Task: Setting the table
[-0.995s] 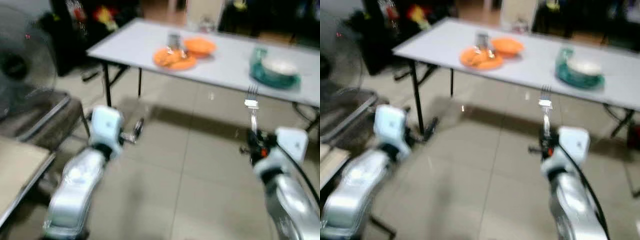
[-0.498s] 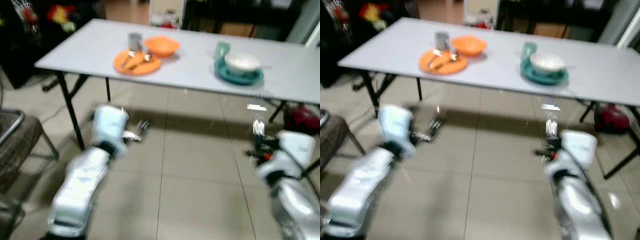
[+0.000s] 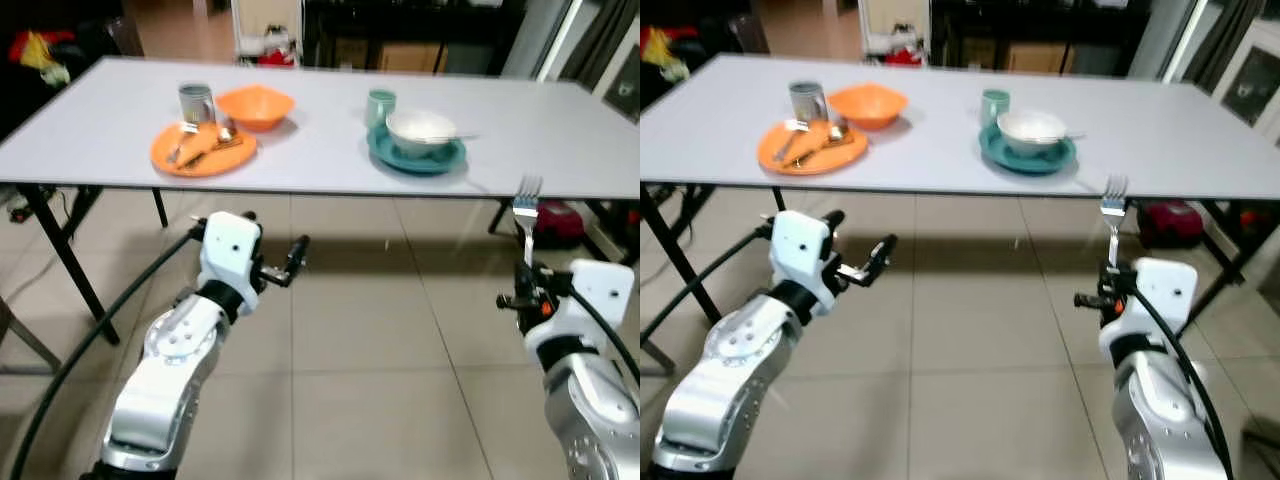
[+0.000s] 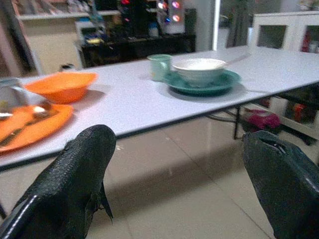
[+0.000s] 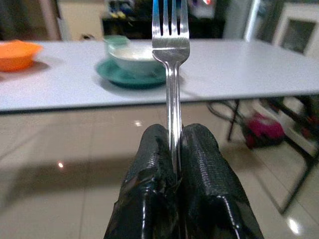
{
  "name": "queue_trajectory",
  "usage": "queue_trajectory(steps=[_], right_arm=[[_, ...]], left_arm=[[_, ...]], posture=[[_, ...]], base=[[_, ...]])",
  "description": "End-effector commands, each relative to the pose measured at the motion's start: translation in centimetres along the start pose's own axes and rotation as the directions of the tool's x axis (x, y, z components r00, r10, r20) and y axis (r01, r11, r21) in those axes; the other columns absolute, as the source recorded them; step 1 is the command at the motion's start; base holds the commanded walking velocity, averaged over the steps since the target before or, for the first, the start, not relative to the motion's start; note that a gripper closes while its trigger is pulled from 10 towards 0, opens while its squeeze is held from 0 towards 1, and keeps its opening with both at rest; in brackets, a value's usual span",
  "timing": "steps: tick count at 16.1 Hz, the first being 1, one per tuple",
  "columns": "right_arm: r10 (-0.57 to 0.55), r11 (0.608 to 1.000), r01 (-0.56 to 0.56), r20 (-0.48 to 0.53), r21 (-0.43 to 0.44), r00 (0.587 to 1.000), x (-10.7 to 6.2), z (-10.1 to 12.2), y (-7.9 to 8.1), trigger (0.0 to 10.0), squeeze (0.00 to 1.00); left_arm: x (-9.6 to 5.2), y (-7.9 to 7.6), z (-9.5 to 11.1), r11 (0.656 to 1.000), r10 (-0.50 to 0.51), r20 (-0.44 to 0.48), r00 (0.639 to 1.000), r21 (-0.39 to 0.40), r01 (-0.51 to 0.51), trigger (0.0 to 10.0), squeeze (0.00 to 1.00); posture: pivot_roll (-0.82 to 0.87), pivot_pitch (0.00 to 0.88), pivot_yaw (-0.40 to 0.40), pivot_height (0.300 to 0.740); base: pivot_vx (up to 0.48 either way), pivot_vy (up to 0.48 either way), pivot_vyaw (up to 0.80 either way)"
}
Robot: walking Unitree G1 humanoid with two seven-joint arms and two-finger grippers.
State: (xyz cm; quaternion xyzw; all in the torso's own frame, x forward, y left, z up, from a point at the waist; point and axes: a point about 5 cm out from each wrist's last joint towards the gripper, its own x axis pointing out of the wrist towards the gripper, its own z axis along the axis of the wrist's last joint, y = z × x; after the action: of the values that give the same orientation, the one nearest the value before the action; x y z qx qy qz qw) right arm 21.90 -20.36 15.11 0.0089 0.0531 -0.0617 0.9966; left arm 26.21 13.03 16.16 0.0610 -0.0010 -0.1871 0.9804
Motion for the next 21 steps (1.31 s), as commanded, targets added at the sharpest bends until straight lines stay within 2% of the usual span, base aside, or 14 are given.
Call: queue_trajectory(steps=[1,7,11,15,21], right_arm=[[0.033,0.999,-0.033,0.009,-0.005,0.999,0.3,0.2,0.6,10.0,0.00],[0.049,0.998,-0.049,-0.003,-0.033,0.999,0.3,-0.3,0.7,10.0,0.00],[0.043,0.999,-0.044,-0.013,-0.021,0.999,0.3,-0.4,0.6,10.0,0.00],[0.041,0.999,-0.041,-0.016,-0.022,0.999,0.1,-0.5,0.6,10.0,0.00],[0.036,0.999,-0.037,-0.011,-0.026,0.999,0.1,-0.5,0.5,10.0,0.00]], left_arm=[[-0.1,0.7,-0.1,1.000,0.029,-0.005,1.000,0.010,-0.029,10.0,0.00],[-0.4,1.6,-0.2,0.995,0.095,-0.005,0.995,0.017,-0.095,10.0,0.00],[-0.3,1.6,-0.1,0.996,0.093,-0.005,0.996,0.016,-0.093,10.0,0.00],[-0.2,1.5,-0.1,0.997,0.082,-0.005,0.997,0.014,-0.082,10.0,0.00],[-0.3,1.3,-0.2,0.997,0.070,-0.007,0.997,0.017,-0.070,10.0,0.00]], posture=[[-0.02,0.000,-0.053,0.740],[-0.01,0.000,-0.058,0.740],[-0.02,0.000,-0.050,0.740],[-0.02,0.000,-0.046,0.740],[-0.01,0.000,-0.048,0.740]], base=[[0.330,0.000,0.00],[0.331,0.000,0.00],[0.332,0.000,0.00],[0.332,0.000,-0.71],[0.333,0.000,0.00]])
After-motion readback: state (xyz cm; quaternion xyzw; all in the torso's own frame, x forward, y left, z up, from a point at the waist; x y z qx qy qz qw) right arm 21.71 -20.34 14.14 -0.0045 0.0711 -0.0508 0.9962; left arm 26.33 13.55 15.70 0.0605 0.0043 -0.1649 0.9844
